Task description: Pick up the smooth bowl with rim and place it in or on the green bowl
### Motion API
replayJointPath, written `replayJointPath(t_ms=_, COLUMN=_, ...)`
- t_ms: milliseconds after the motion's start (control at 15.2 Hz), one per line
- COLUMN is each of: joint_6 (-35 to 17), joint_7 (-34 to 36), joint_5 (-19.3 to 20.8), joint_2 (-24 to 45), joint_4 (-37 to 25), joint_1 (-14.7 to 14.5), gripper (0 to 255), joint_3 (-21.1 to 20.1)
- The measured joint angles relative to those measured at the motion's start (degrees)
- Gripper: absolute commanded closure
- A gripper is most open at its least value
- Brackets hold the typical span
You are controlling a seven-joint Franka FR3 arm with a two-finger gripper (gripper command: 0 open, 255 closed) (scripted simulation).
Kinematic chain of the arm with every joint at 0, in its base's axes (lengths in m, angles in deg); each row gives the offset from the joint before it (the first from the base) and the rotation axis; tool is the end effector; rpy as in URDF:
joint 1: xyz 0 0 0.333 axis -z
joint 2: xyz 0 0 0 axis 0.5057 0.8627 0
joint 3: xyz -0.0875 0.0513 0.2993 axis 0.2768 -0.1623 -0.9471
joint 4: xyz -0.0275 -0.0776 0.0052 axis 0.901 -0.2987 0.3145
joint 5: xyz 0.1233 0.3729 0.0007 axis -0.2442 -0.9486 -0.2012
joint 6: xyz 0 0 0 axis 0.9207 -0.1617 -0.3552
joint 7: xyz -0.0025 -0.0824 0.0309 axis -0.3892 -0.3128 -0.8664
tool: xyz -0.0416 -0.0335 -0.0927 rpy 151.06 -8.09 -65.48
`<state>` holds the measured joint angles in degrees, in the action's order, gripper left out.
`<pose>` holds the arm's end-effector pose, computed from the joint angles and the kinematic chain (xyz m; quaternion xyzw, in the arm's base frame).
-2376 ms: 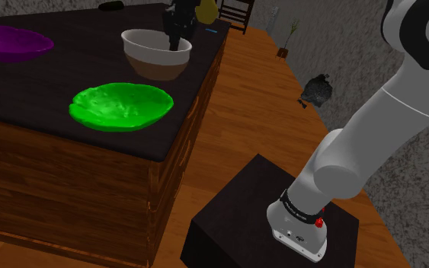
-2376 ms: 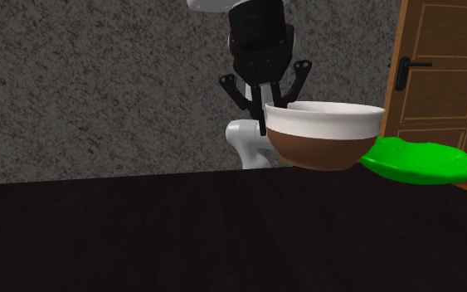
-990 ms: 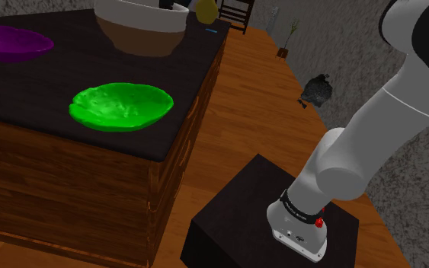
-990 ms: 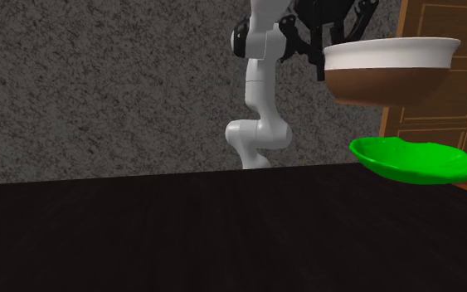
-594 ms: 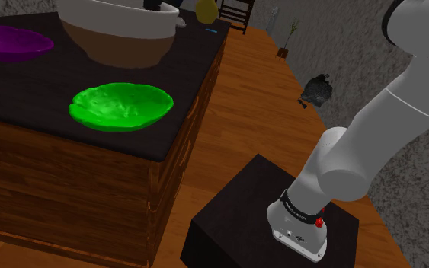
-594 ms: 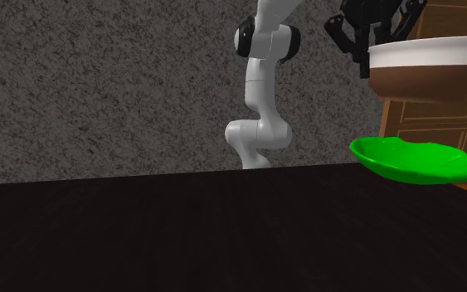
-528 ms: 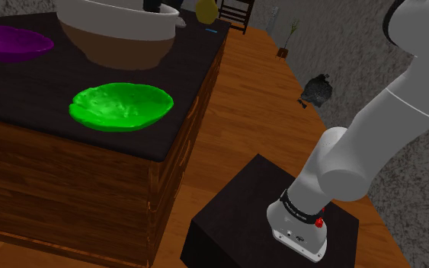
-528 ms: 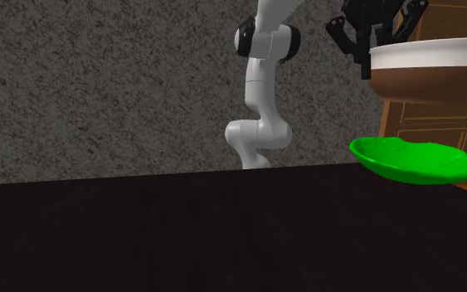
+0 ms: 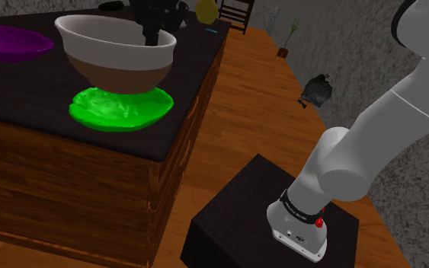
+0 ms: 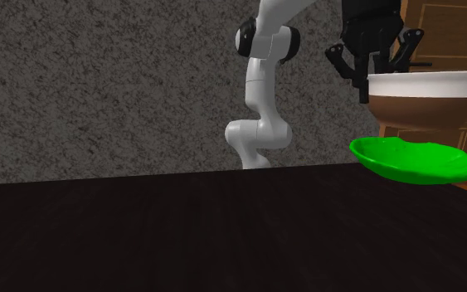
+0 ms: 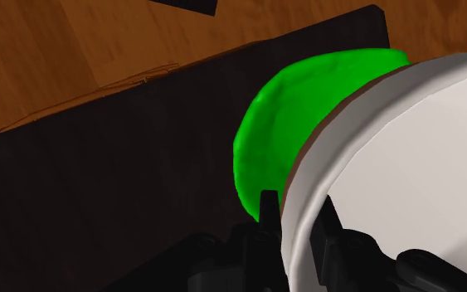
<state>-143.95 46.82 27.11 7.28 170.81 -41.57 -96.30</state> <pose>0.4097 0.2739 0.6657 -0.9920 -0.0933 0.0134 0.0836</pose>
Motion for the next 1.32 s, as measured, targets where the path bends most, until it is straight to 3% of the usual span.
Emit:
replayJointPath(t_ms=396, joint_6=-5.01, joint_7=-1.23, joint_5=-0.54, joint_2=-1.76, joint_4=6.84, joint_1=-0.08, gripper=255, joint_3=0.04)
replayJointPath(t_ms=858, joint_6=-6.03, joint_7=-1.36, joint_5=-0.58, joint_2=-1.83, joint_4=7.91, joint_1=-0.12, gripper=255, joint_3=-0.03)
replayJointPath(t_ms=924, joint_6=-6.03, joint_7=-1.36, joint_5=-0.58, joint_2=-1.83, joint_4=7.91, joint_1=-0.12, gripper=0, joint_3=-0.03)
replayJointPath(t_ms=1320, joint_6=-6.04, joint_7=-1.36, joint_5=-0.59, joint_2=-1.84, joint_4=7.89, joint_1=-0.12, gripper=0, joint_3=-0.03)
